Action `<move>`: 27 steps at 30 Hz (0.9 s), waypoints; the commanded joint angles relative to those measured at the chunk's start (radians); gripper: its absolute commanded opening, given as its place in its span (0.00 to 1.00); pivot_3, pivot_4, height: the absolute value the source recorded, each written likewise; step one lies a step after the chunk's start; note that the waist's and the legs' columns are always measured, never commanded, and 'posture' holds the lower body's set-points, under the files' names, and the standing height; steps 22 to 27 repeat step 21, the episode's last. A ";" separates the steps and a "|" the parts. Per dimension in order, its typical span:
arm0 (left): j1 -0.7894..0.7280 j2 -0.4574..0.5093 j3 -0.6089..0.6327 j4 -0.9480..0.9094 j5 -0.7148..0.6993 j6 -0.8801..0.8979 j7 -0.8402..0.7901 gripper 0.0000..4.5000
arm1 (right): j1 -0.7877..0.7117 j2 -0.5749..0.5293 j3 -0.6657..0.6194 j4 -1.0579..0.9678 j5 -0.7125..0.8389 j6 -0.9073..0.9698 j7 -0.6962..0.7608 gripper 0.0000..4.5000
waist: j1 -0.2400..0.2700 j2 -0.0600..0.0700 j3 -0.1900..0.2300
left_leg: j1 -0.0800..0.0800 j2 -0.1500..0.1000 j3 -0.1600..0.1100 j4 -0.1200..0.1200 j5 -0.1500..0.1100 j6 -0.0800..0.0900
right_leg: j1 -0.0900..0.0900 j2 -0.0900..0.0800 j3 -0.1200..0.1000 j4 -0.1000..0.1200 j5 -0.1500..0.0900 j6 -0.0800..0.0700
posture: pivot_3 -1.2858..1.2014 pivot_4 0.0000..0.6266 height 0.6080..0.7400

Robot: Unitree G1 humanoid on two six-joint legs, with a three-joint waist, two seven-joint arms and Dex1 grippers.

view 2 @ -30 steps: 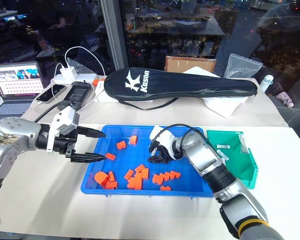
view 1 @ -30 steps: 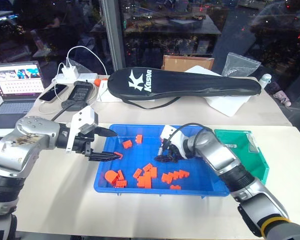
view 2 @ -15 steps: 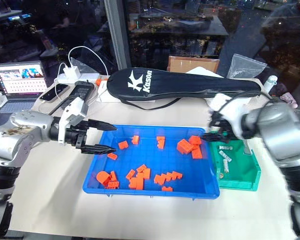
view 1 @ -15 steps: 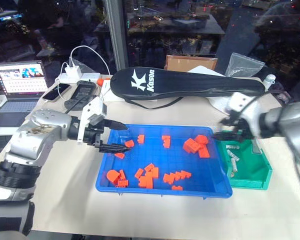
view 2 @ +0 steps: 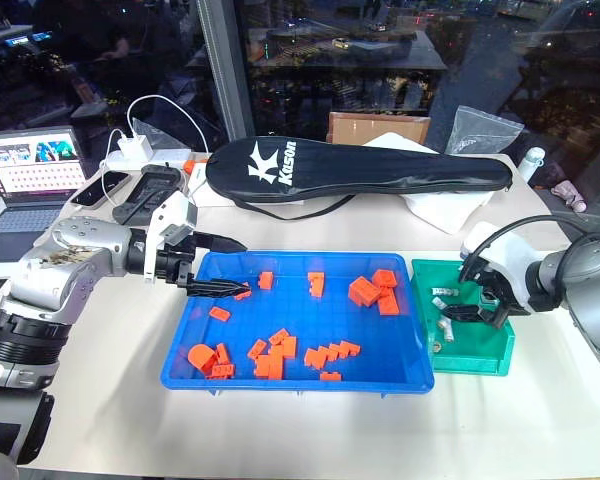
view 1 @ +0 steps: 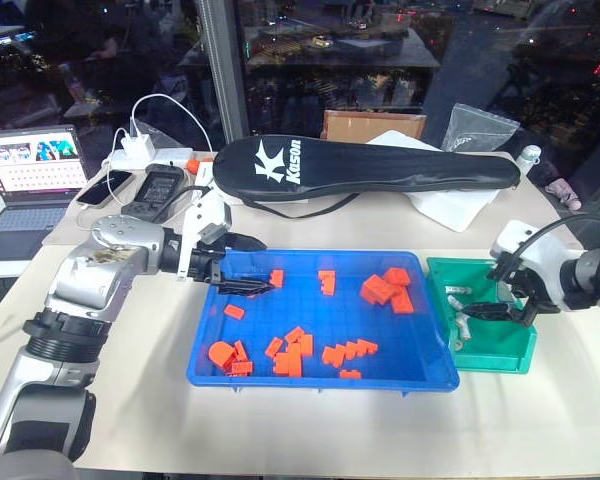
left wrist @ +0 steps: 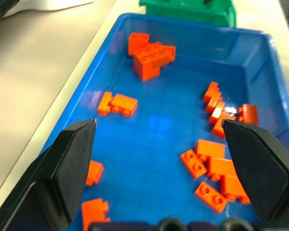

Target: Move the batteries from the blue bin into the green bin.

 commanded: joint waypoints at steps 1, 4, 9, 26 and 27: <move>-0.025 -0.002 0.027 -0.001 0.016 -0.031 0.024 1.00 | -0.019 -0.021 -0.042 0.004 0.007 -0.021 0.002 0.99 | 0.002 0.000 0.000 | 0.000 0.000 0.000 0.000 0.000 0.000 | 0.000 0.000 0.000 0.000 0.000 0.000 | 0.52 0.24 1.00; -0.015 -0.006 0.038 0.006 0.041 -0.068 0.058 1.00 | -0.023 0.001 -0.113 -0.010 0.071 -0.056 0.034 0.99 | 0.002 0.000 0.000 | 0.000 0.000 0.000 0.000 0.000 0.000 | 0.000 0.000 0.000 0.000 0.000 0.000 | 0.52 0.24 1.00; 0.032 -0.042 0.137 -0.022 0.014 -0.090 0.163 1.00 | -0.020 0.198 -0.334 -0.107 0.263 -0.005 -0.038 0.99 | -0.002 0.000 0.000 | 0.000 0.000 -0.001 0.000 0.000 0.000 | 0.001 0.000 -0.001 0.000 0.000 0.000 | 0.52 0.24 1.00; 0.171 -0.001 0.251 -0.105 -0.104 0.074 0.205 1.00 | 0.157 0.320 -0.488 -0.309 0.460 0.137 -0.188 0.99 | 0.012 -0.001 0.000 | 0.002 -0.001 -0.002 0.002 0.000 0.000 | 0.005 0.000 -0.002 0.000 0.000 0.001 | 0.52 0.24 1.00; 0.171 -0.001 0.251 -0.105 -0.104 0.074 0.205 1.00 | 0.157 0.320 -0.488 -0.309 0.460 0.137 -0.188 0.99 | 0.012 -0.001 0.000 | 0.002 -0.001 -0.002 0.002 0.000 0.000 | 0.005 0.000 -0.002 0.000 0.000 0.001 | 0.52 0.24 1.00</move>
